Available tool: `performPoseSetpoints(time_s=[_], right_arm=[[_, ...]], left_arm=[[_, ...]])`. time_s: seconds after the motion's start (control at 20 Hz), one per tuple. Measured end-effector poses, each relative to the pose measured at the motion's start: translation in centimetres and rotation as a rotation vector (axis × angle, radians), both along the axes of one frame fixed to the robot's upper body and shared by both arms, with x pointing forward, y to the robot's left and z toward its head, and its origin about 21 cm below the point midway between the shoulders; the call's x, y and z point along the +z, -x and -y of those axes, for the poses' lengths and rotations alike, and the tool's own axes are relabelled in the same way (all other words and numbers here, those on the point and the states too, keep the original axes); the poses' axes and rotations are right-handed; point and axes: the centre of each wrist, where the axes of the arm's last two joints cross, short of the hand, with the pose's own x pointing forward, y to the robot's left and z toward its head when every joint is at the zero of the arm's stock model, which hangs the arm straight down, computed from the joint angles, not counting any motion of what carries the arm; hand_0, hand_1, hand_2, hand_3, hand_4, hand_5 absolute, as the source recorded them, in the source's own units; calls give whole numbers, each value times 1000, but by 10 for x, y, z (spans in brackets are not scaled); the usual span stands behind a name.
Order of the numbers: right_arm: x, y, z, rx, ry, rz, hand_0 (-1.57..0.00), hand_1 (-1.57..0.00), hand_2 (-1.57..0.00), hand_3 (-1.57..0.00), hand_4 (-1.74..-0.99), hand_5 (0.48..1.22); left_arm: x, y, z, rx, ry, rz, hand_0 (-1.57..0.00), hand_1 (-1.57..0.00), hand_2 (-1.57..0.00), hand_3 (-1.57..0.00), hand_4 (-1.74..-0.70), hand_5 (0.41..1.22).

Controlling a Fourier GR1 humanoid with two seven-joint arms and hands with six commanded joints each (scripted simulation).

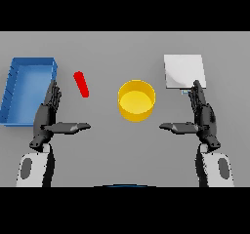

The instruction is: Pick up the red beaker and tilt it to pour out 1 green nut into yellow bowl. Pick up the yellow bowl and place it on the metallic measuring scale.

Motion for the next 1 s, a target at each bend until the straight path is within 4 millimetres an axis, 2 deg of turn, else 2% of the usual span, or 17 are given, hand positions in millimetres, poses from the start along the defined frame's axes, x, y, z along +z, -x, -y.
performPoseSetpoints(time_s=[0.3,0.4,0.45,0.6,0.75,0.8,1.0], right_arm=[[1,1,6,-2,5,4,1,1,1,1,-1245,681],[4,19,9,29,223,127,1,1,1,1,-1239,679],[5,22,6,41,270,134,1,1,1,1,-1235,679],[11,26,6,43,320,138,1,1,1,1,-1241,680],[12,28,2,59,306,153,1,1,1,1,-1254,682],[12,28,6,60,299,145,1,1,1,1,-1265,680],[15,25,3,75,249,150,1,1,1,1,-1296,677]], left_arm=[[3,-12,-2,10,-1,-9,1,1,1,1,-1204,652],[8,5,-1,-49,-118,40,1,1,1,1,-1212,650],[15,4,2,-57,-146,35,1,1,1,1,-1218,654],[17,14,5,-73,-181,9,1,1,1,1,-1226,661],[18,6,6,-99,-201,0,1,1,1,1,-1254,679],[17,3,10,-116,-209,-9,1,1,1,1,-1276,691],[8,-20,14,-133,-193,-32,1,1,1,1,-1370,732]])
